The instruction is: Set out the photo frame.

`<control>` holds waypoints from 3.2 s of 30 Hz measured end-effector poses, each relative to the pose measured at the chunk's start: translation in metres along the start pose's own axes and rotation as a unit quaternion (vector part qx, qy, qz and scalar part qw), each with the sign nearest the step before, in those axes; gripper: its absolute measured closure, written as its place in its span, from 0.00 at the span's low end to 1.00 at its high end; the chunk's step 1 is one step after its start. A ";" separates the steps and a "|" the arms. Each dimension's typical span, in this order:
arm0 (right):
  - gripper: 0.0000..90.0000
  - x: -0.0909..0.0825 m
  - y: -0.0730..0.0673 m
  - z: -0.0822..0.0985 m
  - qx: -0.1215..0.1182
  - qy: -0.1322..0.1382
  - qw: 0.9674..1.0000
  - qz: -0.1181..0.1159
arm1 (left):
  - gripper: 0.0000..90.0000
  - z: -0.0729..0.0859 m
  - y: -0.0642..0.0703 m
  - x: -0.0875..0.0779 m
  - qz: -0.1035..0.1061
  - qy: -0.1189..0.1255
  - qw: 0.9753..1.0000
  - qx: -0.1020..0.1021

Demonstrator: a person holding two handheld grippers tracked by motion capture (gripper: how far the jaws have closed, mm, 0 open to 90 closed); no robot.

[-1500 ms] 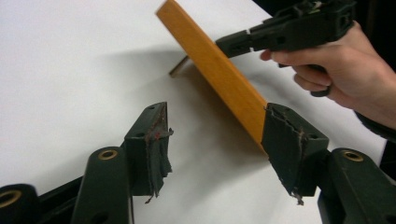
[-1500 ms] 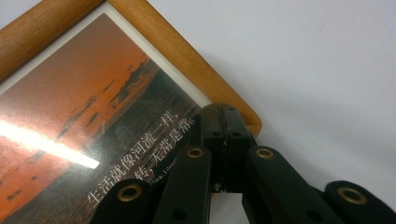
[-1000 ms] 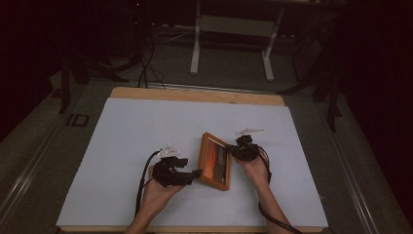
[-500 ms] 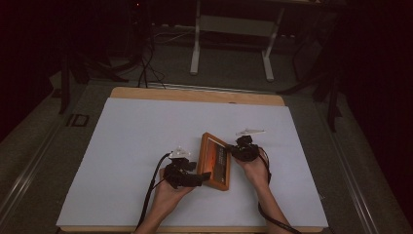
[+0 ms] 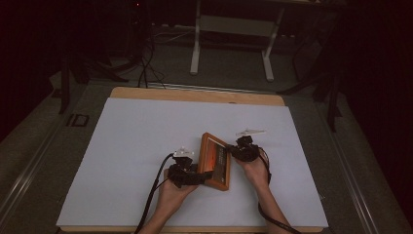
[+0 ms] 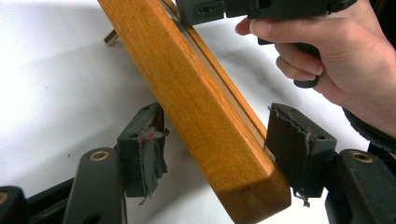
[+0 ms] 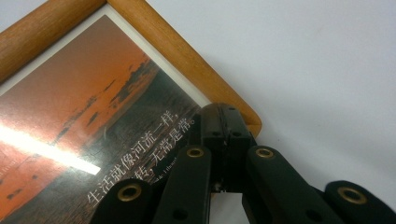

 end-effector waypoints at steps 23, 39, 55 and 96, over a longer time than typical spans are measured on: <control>1.00 0.000 0.000 0.000 -0.002 0.004 1.000 -0.001 | 0.54 -0.004 0.000 0.006 0.000 -0.004 1.000 -0.013; 1.00 -0.004 0.002 0.000 -0.020 -0.007 1.000 0.008 | 0.63 -0.008 0.003 0.008 -0.005 0.000 1.000 -0.022; 0.97 -0.033 0.017 0.009 -0.032 -0.010 0.999 0.028 | 0.70 -0.017 0.024 0.013 -0.023 0.011 0.999 0.024; 0.99 -0.133 0.017 -0.006 -0.082 0.081 0.991 0.064 | 0.75 -0.017 0.085 0.038 -0.046 0.028 0.972 0.230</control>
Point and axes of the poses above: each handheld gripper's, and its own axes: x roughly forward along the jaws, z roughly out of its underside, y roughly to its right, the point moved 7 cm from there along x, roughly forward along the jaws, and after that the axes turned 6 degrees about -x, right-handed, at the moved point
